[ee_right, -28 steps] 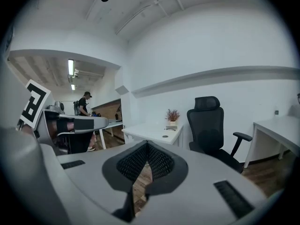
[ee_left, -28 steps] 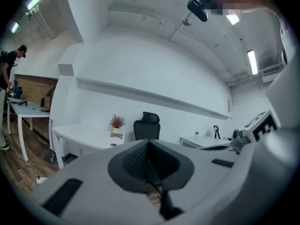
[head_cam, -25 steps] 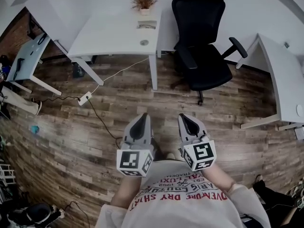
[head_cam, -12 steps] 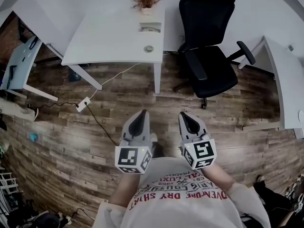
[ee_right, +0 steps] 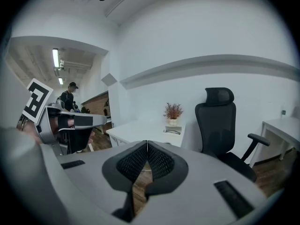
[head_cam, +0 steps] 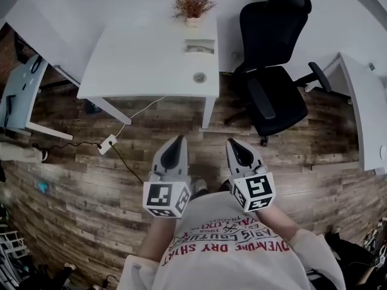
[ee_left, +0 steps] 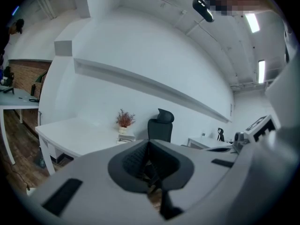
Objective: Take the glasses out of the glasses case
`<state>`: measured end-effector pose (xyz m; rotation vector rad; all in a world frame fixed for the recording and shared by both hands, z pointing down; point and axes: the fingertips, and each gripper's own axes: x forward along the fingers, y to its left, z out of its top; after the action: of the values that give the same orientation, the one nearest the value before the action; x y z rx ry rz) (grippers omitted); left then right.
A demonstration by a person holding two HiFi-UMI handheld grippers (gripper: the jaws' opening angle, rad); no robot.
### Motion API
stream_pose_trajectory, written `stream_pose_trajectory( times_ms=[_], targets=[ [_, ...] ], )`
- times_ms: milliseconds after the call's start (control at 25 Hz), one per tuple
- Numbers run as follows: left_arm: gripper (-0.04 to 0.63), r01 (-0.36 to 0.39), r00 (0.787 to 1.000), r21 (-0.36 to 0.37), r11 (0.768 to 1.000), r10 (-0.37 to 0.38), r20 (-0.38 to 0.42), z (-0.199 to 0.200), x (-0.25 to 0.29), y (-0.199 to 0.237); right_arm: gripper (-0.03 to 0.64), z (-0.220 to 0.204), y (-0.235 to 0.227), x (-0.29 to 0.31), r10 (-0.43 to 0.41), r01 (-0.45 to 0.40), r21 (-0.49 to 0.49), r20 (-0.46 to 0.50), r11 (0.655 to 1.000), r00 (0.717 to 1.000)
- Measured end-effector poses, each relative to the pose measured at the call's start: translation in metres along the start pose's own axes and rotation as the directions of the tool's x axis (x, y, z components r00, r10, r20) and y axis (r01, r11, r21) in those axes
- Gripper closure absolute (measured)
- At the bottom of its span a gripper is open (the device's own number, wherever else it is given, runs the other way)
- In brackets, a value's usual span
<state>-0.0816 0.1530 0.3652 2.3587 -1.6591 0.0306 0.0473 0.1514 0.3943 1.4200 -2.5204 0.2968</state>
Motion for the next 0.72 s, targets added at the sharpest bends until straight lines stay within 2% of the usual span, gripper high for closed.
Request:
stream_pose_trajectory(
  times_ms=[200,400,720],
  targets=[
    [0.588,0.003,1.0,-0.011,1.0,-0.003,-0.001,0.008,0.022,0.018,0.604,0.006,0.003,0.033,0.029,-0.029,0.005,-0.011,1.0,1.0],
    [0.588,-0.01,1.0,-0.013,1.0,0.01,-0.019,0.007,0.058,0.036,0.604,0.011,-0.014,0.075,0.048,-0.047,0.025,-0.016,0.999,0.999],
    [0.588,-0.04,0.999,-0.003,0.999,0.04,-0.028,0.033,0.157,0.073,0.604,0.049,-0.067,0.172,0.091,-0.091,0.038,-0.01,0.995,0.996]
  ],
)
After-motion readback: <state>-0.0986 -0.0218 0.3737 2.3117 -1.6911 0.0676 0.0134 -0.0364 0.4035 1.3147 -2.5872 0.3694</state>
